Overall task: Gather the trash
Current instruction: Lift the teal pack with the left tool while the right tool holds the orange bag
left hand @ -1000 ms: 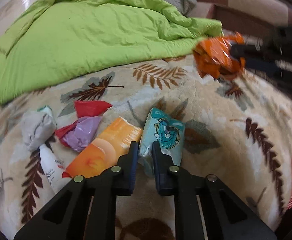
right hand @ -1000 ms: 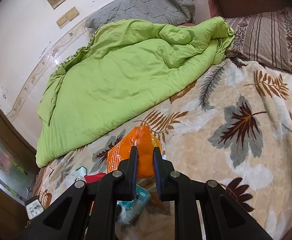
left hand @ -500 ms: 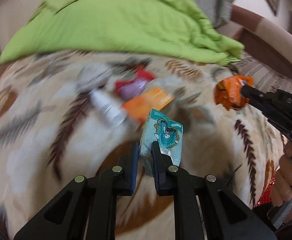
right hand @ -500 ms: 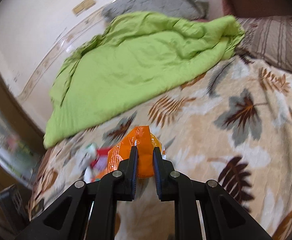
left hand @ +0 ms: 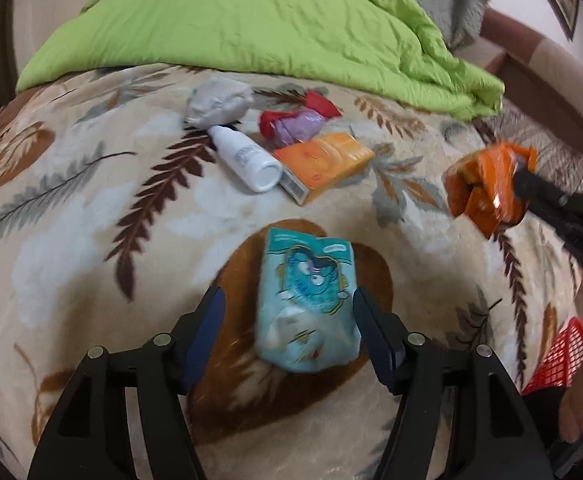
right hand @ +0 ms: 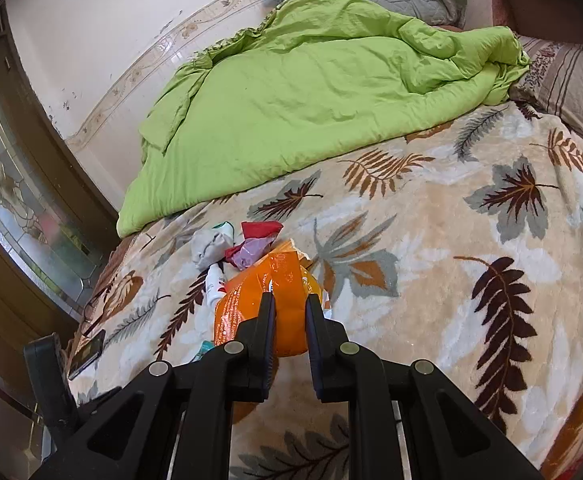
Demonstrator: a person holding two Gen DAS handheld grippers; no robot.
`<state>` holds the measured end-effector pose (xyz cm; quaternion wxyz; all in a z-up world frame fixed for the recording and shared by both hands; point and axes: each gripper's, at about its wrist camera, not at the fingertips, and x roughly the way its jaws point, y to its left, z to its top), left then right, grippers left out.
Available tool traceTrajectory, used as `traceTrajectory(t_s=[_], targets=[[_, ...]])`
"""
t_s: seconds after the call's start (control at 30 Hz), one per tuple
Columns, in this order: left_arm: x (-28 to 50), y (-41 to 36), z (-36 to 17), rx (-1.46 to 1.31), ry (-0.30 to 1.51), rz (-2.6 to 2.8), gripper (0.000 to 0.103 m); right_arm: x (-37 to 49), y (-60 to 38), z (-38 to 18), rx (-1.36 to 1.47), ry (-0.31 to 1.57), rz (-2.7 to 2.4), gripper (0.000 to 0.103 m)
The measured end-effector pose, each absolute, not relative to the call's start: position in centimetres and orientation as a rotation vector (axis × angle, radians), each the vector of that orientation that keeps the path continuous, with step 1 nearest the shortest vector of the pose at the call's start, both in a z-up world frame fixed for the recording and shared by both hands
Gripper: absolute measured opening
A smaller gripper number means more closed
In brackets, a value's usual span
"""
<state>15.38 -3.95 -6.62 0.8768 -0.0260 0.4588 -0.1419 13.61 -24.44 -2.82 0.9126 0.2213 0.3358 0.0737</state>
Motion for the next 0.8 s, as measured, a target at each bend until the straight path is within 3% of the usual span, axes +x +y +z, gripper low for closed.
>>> traceTrajectory(t_s=[0.13, 0.2, 0.27, 0.33, 0.6, 0.8], targets=[[15.9, -6.0, -7.4, 0.047, 0.950, -0.279, 0.063, 13.7, -24.7, -2.8, 0.460, 0.689, 0.139, 0.016], [16.0, -6.7, -8.0, 0.114, 0.947, -0.246, 0.047, 13.7, -24.8, -2.8, 0.461, 0.691, 0.137, 0.016], [15.9, -6.9, -8.0, 0.140, 0.924, -0.235, 0.043, 13.6, -24.8, -2.8, 0.456, 0.688, 0.138, 0.016], [15.6, -6.8, -7.6, 0.134, 0.898, -0.227, 0.033, 13.5, -24.8, -2.9, 0.449, 0.688, 0.142, 0.016], [13.3, -4.4, -3.8, 0.083, 0.679, -0.148, 0.031, 11.1, -23.9, -2.4, 0.361, 0.667, 0.176, 0.016], [12.7, -2.9, -2.6, 0.037, 0.644, -0.122, 0.031, 10.0, -24.0, -2.8, 0.379, 0.670, 0.219, 0.016]])
